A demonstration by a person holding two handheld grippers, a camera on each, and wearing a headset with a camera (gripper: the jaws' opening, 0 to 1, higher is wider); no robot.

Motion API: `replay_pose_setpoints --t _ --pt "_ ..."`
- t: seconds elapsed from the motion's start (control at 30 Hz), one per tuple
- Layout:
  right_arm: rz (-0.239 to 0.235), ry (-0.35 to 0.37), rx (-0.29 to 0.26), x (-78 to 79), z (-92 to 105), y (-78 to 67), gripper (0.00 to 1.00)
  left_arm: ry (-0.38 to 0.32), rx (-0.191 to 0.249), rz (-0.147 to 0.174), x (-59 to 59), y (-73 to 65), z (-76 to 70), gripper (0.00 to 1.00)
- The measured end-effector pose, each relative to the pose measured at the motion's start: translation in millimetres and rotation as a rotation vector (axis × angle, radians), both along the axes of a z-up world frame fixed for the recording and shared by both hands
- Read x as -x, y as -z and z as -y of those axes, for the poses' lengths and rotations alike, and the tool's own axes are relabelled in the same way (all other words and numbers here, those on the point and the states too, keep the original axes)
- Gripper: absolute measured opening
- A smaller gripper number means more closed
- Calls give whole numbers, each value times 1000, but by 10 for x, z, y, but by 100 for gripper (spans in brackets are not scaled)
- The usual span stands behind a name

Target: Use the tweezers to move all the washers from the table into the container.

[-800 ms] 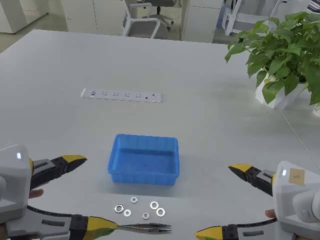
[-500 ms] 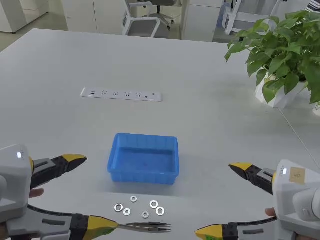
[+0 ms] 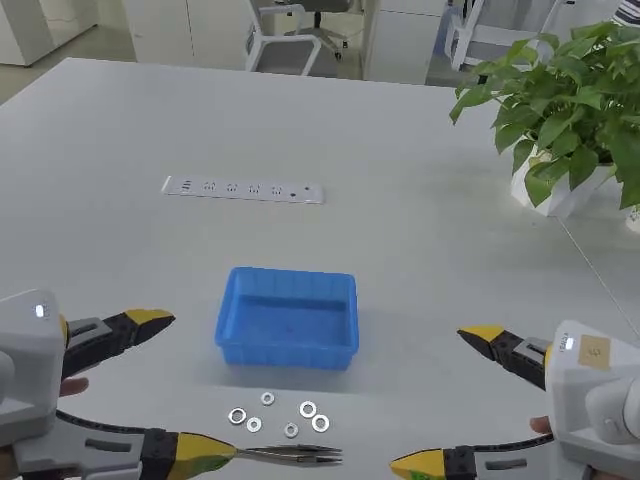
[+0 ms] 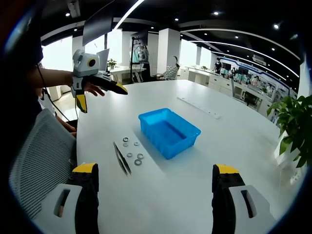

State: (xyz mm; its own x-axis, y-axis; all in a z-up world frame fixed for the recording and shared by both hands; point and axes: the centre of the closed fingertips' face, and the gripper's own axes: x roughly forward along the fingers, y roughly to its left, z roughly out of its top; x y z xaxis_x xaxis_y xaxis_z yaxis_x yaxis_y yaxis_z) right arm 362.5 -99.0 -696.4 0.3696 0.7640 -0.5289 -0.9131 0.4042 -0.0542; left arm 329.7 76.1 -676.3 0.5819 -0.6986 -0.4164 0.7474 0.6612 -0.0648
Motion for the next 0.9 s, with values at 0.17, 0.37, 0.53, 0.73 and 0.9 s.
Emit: replay_pose_setpoints --t 0.17,0.37,0.53,0.73,0.9 --pt "-2 1 1 3 7 3 98 4 -4 -4 3 16 4 99" --pt "-2 3 -1 -2 6 7 98 3 -3 -3 2 11 7 99" --pt "0 0 1 1 1 6 98 4 -3 -2 5 7 13 99" --pt "0 1 1 4 3 5 98 6 -3 -1 9 2 13 99" --pt "0 2 0 5 5 3 98 9 -5 -3 14 9 14 99"
